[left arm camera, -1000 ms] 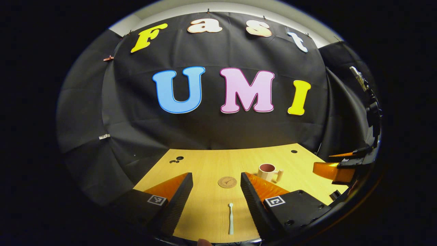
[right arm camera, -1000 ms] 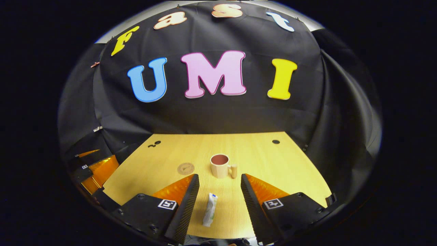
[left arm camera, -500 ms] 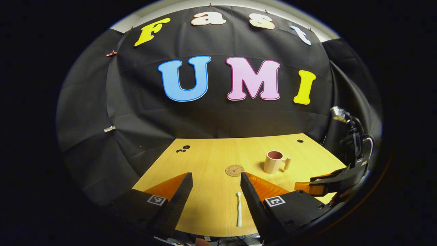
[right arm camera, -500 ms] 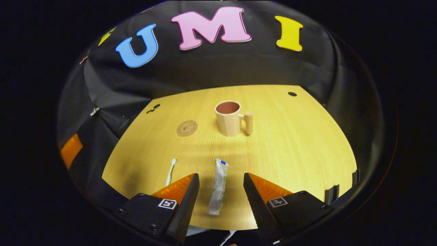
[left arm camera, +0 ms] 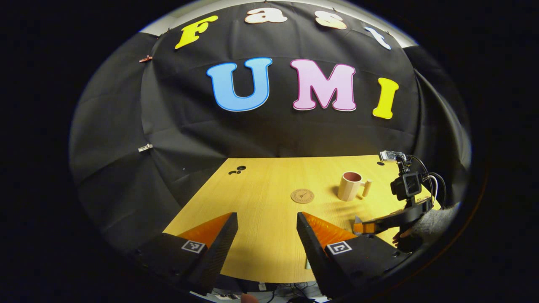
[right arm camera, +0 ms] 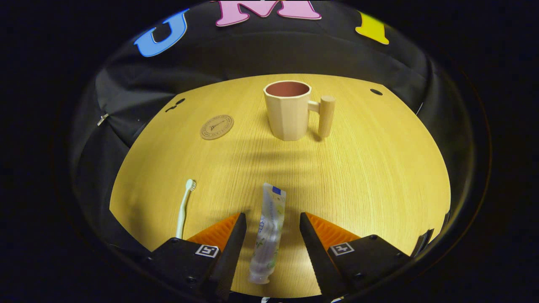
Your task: Put the toothbrush and toothpaste on the desktop into the cup, then pick up the cup and place it on the coaster on the desktop.
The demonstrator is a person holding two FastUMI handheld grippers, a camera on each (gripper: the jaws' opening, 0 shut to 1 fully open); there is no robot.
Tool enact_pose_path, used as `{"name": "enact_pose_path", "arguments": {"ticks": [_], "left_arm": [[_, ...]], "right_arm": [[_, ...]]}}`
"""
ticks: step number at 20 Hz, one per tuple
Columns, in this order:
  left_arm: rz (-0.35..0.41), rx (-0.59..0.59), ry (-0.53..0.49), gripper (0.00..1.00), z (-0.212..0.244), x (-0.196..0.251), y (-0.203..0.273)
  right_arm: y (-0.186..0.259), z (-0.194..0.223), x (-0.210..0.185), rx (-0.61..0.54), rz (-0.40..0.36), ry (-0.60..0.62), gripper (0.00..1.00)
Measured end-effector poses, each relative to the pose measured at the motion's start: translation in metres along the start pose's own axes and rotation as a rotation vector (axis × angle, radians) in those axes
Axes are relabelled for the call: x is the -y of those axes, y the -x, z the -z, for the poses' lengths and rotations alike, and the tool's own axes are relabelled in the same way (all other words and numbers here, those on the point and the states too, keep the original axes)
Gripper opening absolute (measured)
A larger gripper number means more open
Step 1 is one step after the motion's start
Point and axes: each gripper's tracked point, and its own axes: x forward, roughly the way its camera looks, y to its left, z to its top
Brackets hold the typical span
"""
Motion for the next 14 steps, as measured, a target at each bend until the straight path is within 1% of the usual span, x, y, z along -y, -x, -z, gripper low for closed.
{"name": "enact_pose_path", "arguments": {"ticks": [3,4,5,6,7,8,11,12,13,14], "left_arm": [[-0.015,-0.027,0.02,0.89,0.012,-0.007,-0.001],[-0.021,-0.031,0.026,0.89,0.013,-0.009,-0.001],[-0.026,-0.034,0.031,0.89,0.015,-0.011,-0.002],[-0.029,-0.037,0.038,0.89,0.015,-0.012,-0.003],[-0.031,-0.039,0.045,0.89,0.015,-0.013,-0.004],[-0.032,-0.04,0.051,0.89,0.014,-0.014,-0.005],[-0.029,-0.054,0.061,0.89,0.019,-0.01,-0.01],[-0.025,-0.062,0.064,0.89,0.02,-0.008,-0.013],[-0.02,-0.066,0.07,0.89,0.02,-0.005,-0.014],[-0.013,-0.069,0.078,0.89,0.019,-0.002,-0.016]], "right_arm": [[0.0,0.007,0.0,-0.054,0.0,0.007,0.75],[0.0,0.01,0.0,-0.07,-0.001,0.008,0.7],[0.001,0.013,-0.002,-0.087,-0.006,0.011,0.67],[0.003,0.014,-0.001,-0.098,0.0,0.02,0.58],[0.001,0.012,0.001,-0.086,0.007,0.034,0.54],[0.0,0.015,0.0,-0.1,0.007,0.044,0.44],[0.0,0.017,0.003,-0.117,-0.002,0.107,0.39],[0.001,0.017,0.003,-0.117,-0.005,0.116,0.22],[0.001,0.017,0.004,-0.12,-0.011,0.113,0.22],[0.002,0.017,0.002,-0.115,-0.027,0.106,0.19]]}}
